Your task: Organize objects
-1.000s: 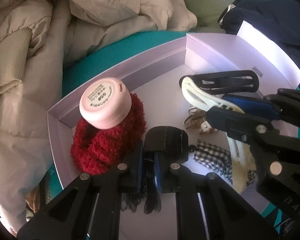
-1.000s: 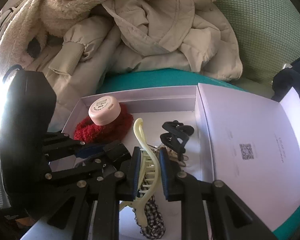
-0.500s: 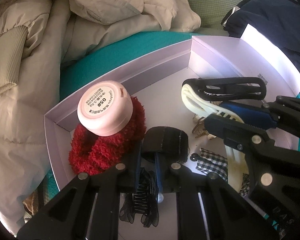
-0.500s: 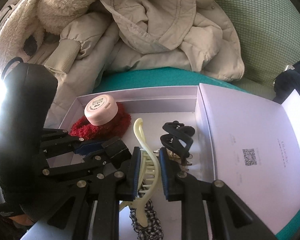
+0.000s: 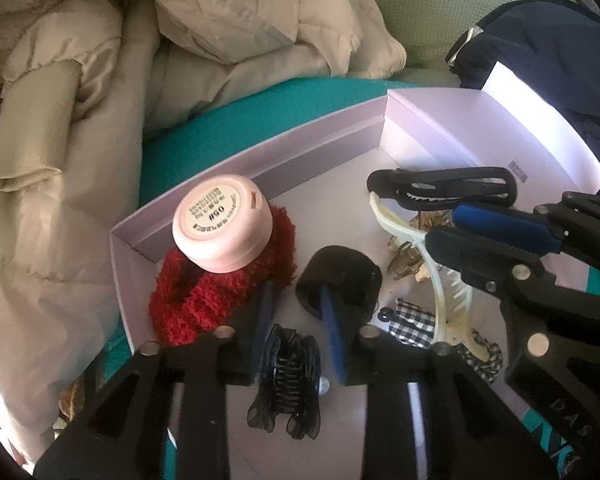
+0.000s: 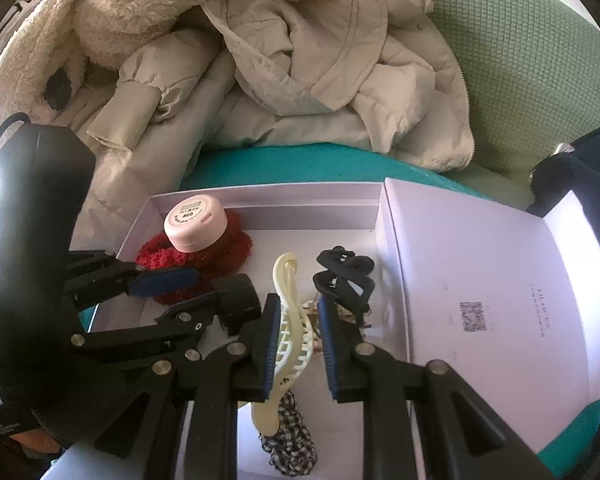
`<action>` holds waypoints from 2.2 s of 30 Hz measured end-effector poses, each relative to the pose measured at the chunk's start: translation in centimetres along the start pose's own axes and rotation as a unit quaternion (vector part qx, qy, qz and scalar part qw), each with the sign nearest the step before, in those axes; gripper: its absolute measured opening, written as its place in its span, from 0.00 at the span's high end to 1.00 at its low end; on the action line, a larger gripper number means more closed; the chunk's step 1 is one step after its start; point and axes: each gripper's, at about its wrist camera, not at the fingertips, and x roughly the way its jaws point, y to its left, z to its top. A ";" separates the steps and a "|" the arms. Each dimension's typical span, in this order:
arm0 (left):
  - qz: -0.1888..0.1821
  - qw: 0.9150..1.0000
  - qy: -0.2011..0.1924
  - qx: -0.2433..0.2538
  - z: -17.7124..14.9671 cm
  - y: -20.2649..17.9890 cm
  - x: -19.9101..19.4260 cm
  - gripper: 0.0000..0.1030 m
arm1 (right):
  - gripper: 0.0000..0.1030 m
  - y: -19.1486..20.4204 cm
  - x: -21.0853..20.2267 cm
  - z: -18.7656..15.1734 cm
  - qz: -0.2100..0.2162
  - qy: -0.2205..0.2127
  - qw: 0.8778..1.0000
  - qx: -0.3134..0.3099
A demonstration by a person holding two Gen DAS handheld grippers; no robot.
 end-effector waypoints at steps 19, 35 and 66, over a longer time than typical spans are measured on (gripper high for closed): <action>0.020 0.998 -0.064 -0.019 0.1 1.8 -9.9 0.45 | 0.57 2.5 -8.6 1.5 -0.027 -0.045 0.998 -0.022; 0.018 0.992 -0.123 -0.030 -2.4 2.3 -21.6 0.33 | 0.50 6.4 -19.3 0.6 -0.063 -0.093 0.993 -0.036; -0.010 0.988 -0.153 -0.036 -17.0 -1.2 -32.7 0.19 | 0.43 9.9 -28.8 -13.9 -0.110 -0.115 0.987 0.026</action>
